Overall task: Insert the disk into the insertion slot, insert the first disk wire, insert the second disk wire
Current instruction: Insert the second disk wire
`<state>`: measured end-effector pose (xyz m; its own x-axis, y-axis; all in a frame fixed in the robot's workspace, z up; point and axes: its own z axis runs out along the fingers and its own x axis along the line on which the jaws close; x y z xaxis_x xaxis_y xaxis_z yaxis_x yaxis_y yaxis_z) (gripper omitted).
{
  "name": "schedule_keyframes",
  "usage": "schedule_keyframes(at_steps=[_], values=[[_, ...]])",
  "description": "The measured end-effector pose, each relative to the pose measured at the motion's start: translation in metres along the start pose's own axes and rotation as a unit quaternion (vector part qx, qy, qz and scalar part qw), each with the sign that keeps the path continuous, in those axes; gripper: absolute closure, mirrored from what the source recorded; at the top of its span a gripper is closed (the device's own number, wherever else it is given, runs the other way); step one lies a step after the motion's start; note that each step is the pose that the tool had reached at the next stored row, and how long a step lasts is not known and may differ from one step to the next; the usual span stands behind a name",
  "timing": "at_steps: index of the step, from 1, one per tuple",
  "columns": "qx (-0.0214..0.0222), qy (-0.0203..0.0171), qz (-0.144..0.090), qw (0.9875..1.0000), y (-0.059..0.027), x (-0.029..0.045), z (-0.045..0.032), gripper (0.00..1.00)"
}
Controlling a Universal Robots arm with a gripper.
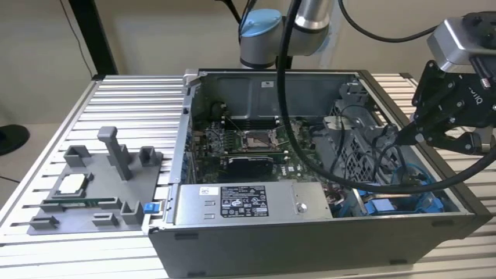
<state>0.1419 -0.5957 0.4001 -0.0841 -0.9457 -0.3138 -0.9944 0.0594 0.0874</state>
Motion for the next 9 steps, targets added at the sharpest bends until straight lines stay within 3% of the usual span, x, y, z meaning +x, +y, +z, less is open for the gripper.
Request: schedule_keyframes(at_steps=[3,9], values=[[0.0002,0.0028,0.000,1.0000,0.0012,0.0001,0.0001,1.00],[0.0002,0.0030,0.000,1.0000,0.0013,0.0001,0.0001,1.00]])
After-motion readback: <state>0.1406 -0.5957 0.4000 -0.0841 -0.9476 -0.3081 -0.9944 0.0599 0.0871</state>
